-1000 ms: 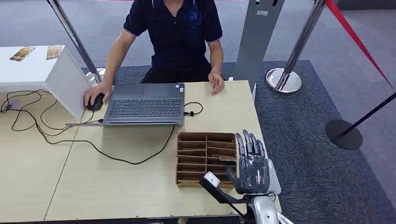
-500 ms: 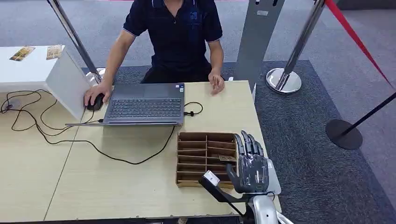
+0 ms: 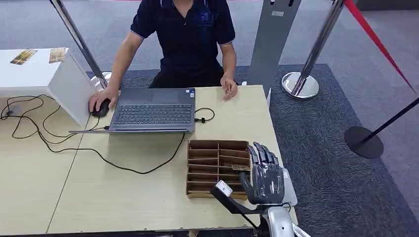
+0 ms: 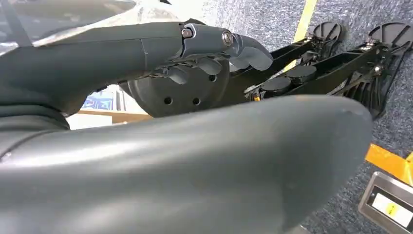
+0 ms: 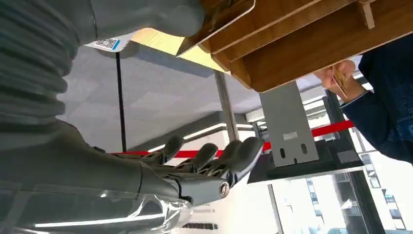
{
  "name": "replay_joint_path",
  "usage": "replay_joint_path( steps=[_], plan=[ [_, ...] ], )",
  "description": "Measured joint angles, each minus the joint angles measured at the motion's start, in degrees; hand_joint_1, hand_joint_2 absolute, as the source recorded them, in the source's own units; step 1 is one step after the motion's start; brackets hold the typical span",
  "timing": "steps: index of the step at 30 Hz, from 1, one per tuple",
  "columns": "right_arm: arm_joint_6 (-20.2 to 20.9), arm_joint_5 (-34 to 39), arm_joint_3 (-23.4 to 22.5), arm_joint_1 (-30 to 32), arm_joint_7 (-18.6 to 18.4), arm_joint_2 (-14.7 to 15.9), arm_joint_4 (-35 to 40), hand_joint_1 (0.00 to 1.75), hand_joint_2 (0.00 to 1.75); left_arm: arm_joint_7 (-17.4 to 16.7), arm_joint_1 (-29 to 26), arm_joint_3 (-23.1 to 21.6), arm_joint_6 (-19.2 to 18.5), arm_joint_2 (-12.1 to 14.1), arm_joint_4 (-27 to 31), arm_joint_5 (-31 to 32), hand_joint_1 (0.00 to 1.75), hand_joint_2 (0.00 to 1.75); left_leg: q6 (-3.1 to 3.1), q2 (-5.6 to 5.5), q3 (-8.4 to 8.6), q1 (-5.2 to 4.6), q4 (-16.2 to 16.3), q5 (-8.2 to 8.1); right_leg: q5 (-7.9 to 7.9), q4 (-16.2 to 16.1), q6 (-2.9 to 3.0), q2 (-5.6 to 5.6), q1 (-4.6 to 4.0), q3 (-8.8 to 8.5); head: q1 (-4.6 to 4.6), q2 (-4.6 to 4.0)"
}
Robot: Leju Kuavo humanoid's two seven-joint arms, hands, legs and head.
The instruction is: Pass the card to the sensor for recognition and then transmit it.
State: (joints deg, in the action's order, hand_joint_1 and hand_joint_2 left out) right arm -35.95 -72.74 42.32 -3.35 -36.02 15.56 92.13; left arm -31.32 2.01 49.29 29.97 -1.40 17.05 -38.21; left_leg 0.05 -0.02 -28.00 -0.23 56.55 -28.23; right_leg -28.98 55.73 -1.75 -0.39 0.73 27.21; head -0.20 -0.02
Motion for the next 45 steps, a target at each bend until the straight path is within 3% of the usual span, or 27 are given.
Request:
replay_joint_path(
  steps=[2,4,5,6,8,9,11,12,14,16,18,25,26,27,29,36,38,45],
  plan=[
    [0.00,0.02,0.00,0.00,0.00,0.00,0.00,0.51,1.75,0.02,-0.01,0.00,0.00,0.00,0.00,0.00,0.00,0.00,0.00,0.00,-0.01,0.00,0.00,0.00,0.00,0.00,0.00,0.00,0.00,0.00,0.00,0.00],
    [0.00,0.02,0.00,-0.01,0.00,0.00,0.00,0.89,1.75,0.04,-0.01,0.00,0.00,0.00,0.00,0.00,0.00,0.00,0.00,0.00,-0.01,0.00,0.00,0.00,0.00,0.00,0.00,0.00,0.00,0.00,0.00,0.00],
    [0.00,0.04,0.02,-0.01,0.00,0.00,0.00,0.89,1.75,0.07,0.00,0.00,0.00,0.00,0.00,0.00,0.00,0.00,0.00,0.00,0.00,0.00,0.00,0.00,0.00,0.00,0.00,0.00,0.00,0.01,0.00,0.00],
    [-0.02,0.04,0.02,-0.02,0.00,0.00,-0.02,1.03,1.75,0.07,0.01,0.00,0.00,-0.02,0.00,0.00,0.00,0.00,0.00,0.00,0.00,0.00,0.00,0.00,0.00,0.00,0.00,0.00,0.00,0.00,0.00,0.00],
    [-0.02,0.09,0.02,-0.03,0.02,0.00,-0.20,1.01,1.75,0.07,0.03,0.00,0.00,-0.02,0.00,0.00,0.00,0.00,0.00,0.00,-0.01,0.00,0.00,0.00,0.00,0.00,0.00,0.00,0.00,0.00,0.00,0.00],
    [-0.02,0.13,0.02,-0.03,0.02,0.00,-0.24,1.27,1.75,0.07,0.03,0.00,0.00,-0.02,0.00,0.00,0.00,0.00,0.00,0.00,-0.01,0.00,0.00,0.00,0.00,0.00,0.00,0.00,0.00,0.00,0.00,0.00],
    [0.00,0.17,0.02,-0.07,0.02,0.00,-0.31,1.10,1.75,0.07,0.05,0.00,0.00,-0.02,0.00,0.00,0.00,0.00,0.00,0.00,-0.03,0.00,0.00,0.00,0.00,0.00,0.00,0.00,0.00,0.01,0.00,0.00],
    [-0.02,0.17,0.04,-0.10,0.02,0.00,-0.42,0.80,1.75,0.07,0.10,0.00,0.00,-0.04,0.00,0.00,0.00,0.00,0.00,0.00,-0.04,0.00,-0.01,0.00,0.00,0.00,0.00,0.00,0.00,0.01,0.00,0.00],
    [-0.02,0.20,0.09,-0.18,0.02,0.00,-0.70,0.84,1.75,0.07,0.23,0.00,0.00,-0.18,0.00,0.00,0.00,0.00,0.00,0.00,-0.05,0.00,0.00,0.00,0.00,0.00,0.00,0.00,-0.01,0.03,0.00,0.00],
    [0.02,0.20,0.11,-0.29,0.02,0.00,-0.87,0.75,1.75,0.07,0.32,0.00,0.00,-0.24,0.00,0.00,0.00,0.00,0.00,0.00,-0.04,0.00,0.00,0.00,0.00,0.00,0.00,0.00,0.00,0.02,-0.02,0.00],
    [0.04,0.22,0.11,-0.31,0.02,0.00,-0.94,0.80,1.75,0.09,0.31,0.00,0.00,-0.24,0.00,0.02,0.00,0.00,0.00,0.01,-0.03,0.00,0.00,0.00,0.00,0.00,0.00,0.00,0.00,0.03,0.00,0.00],
    [0.55,0.83,0.22,-0.35,0.04,0.00,-0.94,0.61,1.75,0.13,0.28,0.00,0.00,-0.24,0.00,0.00,0.00,0.00,0.00,0.00,-0.04,0.00,0.00,0.00,0.00,0.00,0.00,0.00,0.00,0.03,0.00,0.00],
    [0.57,0.83,0.26,-0.35,0.07,0.00,-0.94,0.65,1.75,0.13,0.27,0.00,0.00,-0.24,0.00,0.00,0.00,0.00,0.00,0.00,-0.04,0.00,0.00,0.00,0.00,0.00,0.00,0.00,0.00,0.03,0.00,0.00],
    [0.57,0.85,0.30,-0.35,0.07,0.00,-0.96,0.79,1.75,0.13,0.26,0.00,0.00,-0.24,0.00,0.00,0.00,0.00,0.00,0.00,-0.04,0.00,0.00,0.00,0.00,0.00,0.00,0.00,0.00,0.03,0.00,0.00],
    [0.63,0.90,0.41,-0.35,0.07,0.00,-0.94,0.72,1.75,0.13,0.26,0.00,0.00,-0.24,0.00,0.00,0.00,0.00,0.00,0.00,-0.04,0.00,0.00,0.00,0.00,0.00,0.00,0.00,0.00,0.03,0.00,0.00],
    [0.74,1.09,0.57,-0.36,0.07,0.00,-0.94,0.77,1.75,0.13,0.25,0.00,0.00,-0.24,0.00,0.00,0.00,0.00,0.00,0.00,-0.03,0.00,0.00,0.00,0.00,0.00,0.00,0.00,0.00,0.02,0.00,0.00],
    [0.87,1.16,0.63,-0.36,0.07,0.00,-0.94,0.87,1.75,0.13,0.24,0.00,0.00,-0.22,0.00,0.02,0.00,0.00,0.00,0.00,-0.03,0.00,0.00,0.00,0.00,0.00,0.00,0.00,0.00,0.02,0.00,0.00],
    [1.03,1.46,0.89,-0.36,0.07,0.00,-0.94,0.82,1.75,0.11,0.24,0.00,0.00,-0.22,0.00,0.00,0.00,0.00,0.00,0.00,-0.03,0.00,0.00,0.00,0.00,0.00,0.00,0.00,0.00,0.02,0.00,0.00]
  ],
)
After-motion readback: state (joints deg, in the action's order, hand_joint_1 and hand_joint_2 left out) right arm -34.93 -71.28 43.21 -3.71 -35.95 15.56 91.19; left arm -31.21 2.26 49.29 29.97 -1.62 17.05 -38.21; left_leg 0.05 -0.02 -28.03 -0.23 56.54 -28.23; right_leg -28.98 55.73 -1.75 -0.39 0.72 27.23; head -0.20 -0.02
